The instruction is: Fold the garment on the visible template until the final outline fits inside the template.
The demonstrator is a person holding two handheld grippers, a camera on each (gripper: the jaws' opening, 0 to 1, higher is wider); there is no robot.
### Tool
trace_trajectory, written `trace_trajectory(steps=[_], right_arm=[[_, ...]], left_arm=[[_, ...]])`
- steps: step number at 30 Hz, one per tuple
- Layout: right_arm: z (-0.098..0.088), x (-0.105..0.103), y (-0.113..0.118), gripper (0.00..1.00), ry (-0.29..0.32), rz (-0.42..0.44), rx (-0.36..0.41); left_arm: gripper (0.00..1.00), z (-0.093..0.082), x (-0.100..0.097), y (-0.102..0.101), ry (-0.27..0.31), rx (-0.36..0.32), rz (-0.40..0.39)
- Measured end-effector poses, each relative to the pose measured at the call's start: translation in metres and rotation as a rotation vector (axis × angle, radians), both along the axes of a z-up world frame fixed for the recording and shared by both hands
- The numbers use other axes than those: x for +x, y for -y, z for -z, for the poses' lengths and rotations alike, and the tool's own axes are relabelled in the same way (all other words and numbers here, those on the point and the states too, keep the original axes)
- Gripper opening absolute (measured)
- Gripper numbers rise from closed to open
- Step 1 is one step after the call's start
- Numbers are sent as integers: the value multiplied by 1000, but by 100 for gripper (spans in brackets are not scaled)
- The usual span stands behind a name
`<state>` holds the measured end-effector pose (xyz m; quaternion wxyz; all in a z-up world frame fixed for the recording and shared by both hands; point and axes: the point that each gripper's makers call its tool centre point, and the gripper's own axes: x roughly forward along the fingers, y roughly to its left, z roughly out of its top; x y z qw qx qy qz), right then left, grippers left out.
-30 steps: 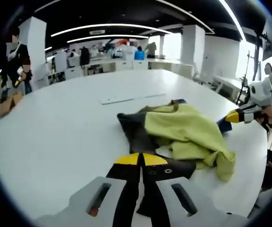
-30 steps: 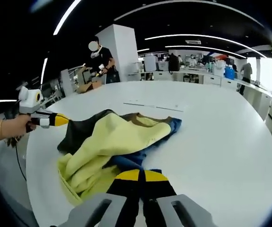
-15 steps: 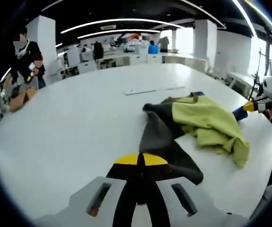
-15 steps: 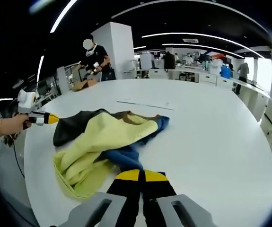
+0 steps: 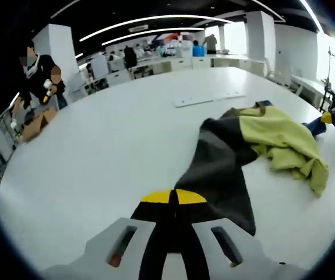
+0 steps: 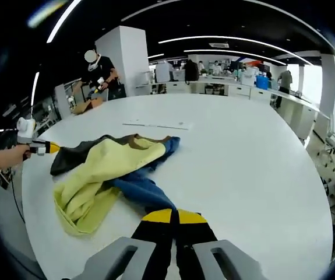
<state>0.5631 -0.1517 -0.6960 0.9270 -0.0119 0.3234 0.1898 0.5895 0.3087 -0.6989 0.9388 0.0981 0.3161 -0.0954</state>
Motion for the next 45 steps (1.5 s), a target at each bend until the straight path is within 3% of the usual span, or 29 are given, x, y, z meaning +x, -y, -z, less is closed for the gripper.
trace_trajectory(steps=[8,11,14,22,34,45], right_arm=[[4,-8,16,0,-11,49,-19],[5,-10,24,0,-20,68,-24],[6,-12,35,0,-23,91,-38],[6,-13,59,0,-28,137,-70],[18,-23,93,0,-63,214,-108],[22,-30,127,0,-68,279,-158]], left_arm=[[0,13,0,-23,-31,6,-79],[0,18,0,-33,-35,50,-82],[0,23,1,-42,-45,-9,-131],[0,26,5,-56,-47,100,-91],[0,23,22,-61,-44,135,-75],[0,18,34,-76,-34,145,-118]])
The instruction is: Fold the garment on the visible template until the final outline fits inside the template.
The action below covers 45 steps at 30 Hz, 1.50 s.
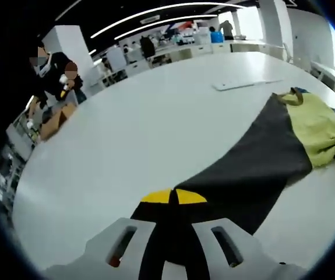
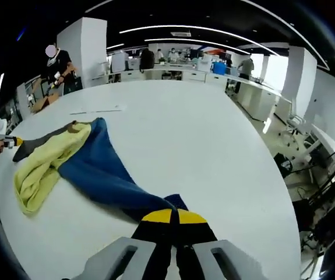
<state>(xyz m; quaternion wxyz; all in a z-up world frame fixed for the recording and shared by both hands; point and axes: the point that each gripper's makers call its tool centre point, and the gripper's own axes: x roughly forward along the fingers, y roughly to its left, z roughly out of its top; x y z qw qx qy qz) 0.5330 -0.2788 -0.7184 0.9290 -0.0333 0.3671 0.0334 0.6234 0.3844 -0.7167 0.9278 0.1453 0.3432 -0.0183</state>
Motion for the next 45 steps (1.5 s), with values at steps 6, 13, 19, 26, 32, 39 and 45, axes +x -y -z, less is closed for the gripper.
trace_trajectory(steps=[6,13,19,26,32,39,45], right_arm=[[3,-5,10,0,-30,-42,-86],[6,-3,21,0,-39,-19,-114],[6,-1,31,0,-32,11,-128],[5,2,43,0,-24,55,-139],[8,2,41,0,-30,55,-143],[3,3,35,4,3,85,-107],[-6,5,9,34,40,38,-56]], left_arm=[[0,-2,5,-1,1,25,19],[0,-7,13,-3,12,28,11],[0,-9,15,-7,10,35,22],[0,-10,17,-11,9,47,24],[0,-11,16,-9,11,38,25],[4,-18,11,-1,39,-14,18],[27,-27,7,15,80,-78,47]])
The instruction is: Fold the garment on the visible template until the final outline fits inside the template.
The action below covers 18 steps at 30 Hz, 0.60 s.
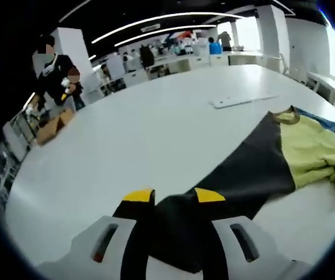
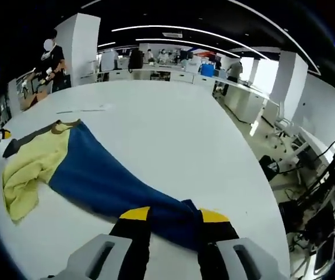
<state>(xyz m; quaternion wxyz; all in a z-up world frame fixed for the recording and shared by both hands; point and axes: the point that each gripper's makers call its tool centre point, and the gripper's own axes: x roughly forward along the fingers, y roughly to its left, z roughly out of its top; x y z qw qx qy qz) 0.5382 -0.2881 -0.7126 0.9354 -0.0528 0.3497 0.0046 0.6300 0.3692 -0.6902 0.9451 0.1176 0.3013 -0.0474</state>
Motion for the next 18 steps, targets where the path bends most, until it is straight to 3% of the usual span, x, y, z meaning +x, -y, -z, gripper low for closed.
trace_trajectory(steps=[4,9,13,18], right_arm=[[-4,-2,-28,47,3,-78,49],[-13,-4,-63,59,18,-168,96],[-19,-5,-79,60,17,-202,85],[-34,-5,-116,63,41,-278,141]], left_arm=[[33,2,-11,8,-17,-4,28],[53,0,-23,23,-9,-66,63],[66,-4,-29,37,-6,-89,111],[80,-21,-39,57,38,-141,176]])
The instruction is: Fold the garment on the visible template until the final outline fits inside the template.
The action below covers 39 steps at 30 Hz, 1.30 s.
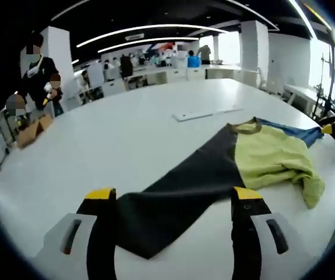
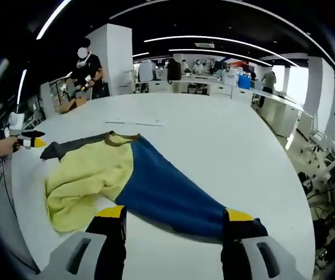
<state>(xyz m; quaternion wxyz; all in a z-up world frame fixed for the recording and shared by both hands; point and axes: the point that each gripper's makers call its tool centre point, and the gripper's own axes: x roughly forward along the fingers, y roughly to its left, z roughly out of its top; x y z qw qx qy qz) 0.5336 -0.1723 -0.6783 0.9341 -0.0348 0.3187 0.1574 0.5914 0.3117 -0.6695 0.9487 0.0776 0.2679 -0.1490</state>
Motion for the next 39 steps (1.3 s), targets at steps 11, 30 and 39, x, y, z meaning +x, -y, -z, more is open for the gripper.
trace_trajectory(steps=[11,30,39], right_arm=[[-16,-10,-85,63,38,-202,32],[-2,-41,-220,60,-9,-522,72],[4,-54,-252,53,-20,-603,24]], left_arm=[[94,-16,-25,32,31,-34,85],[99,-34,-72,77,47,-88,212],[99,-33,-89,88,58,-57,278]])
